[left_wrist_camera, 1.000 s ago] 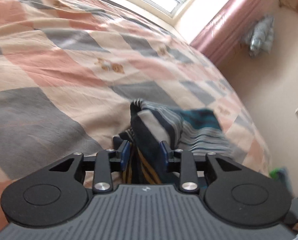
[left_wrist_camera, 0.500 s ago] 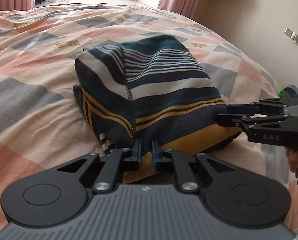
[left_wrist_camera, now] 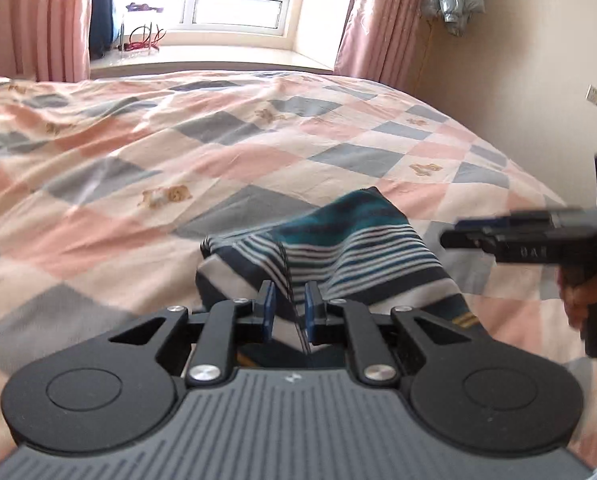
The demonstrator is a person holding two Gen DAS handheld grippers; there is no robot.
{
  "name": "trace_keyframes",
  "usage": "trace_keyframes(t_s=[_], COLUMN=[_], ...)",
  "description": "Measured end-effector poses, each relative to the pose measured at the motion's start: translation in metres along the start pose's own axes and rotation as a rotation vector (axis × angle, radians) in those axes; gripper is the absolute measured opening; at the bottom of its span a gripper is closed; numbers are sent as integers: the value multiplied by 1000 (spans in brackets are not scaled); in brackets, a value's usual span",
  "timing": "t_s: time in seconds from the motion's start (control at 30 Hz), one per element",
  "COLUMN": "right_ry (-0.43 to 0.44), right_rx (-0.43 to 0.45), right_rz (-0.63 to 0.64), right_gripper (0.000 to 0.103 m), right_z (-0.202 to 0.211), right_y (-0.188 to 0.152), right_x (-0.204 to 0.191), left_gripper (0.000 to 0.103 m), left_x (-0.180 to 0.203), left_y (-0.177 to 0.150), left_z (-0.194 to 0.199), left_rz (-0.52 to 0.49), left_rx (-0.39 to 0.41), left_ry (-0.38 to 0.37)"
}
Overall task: Fold clothes
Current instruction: 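Press the folded bundle flat and open both grippers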
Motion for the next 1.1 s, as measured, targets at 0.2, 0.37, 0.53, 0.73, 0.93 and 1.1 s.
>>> trace_keyframes(t_s=[0.2,0.37,0.53,0.73,0.93,1.1], right_ry=[75,94,83,9,24,-1], right_rx=[-46,-157,-166,-97,-133,-201], right_rz=[87,60,21,-36,-71,-37], right_gripper=[40,37,37,40,40,44], right_z=[-60,-110,-110,-33,52,52], right_y=[7,-9,1,11,-31,-74], right_x=[10,25,30,23,-17,-32], left_gripper=[11,12,12,11,11,11], left_x=[16,32,32,37,41,45], left_y=[-22,-78,-74,-44,-67,-77], left_z=[-8,-7,-6,27,29,12], left_rz=[24,-37,-21,72,178,193], left_rx=[-33,-59,-51,-81,-191,-236], left_ry=[-61,-35,55,105,170,236])
Point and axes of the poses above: each gripper's, at about its wrist camera, not at the fingertips, and z roughly against the way its jaws point, x to its right, y to its top, the point moved 2 cm from there along -z, roughly the way its jaws point, and after that the axes turned 9 degrees about x, right-handed, at the moved point
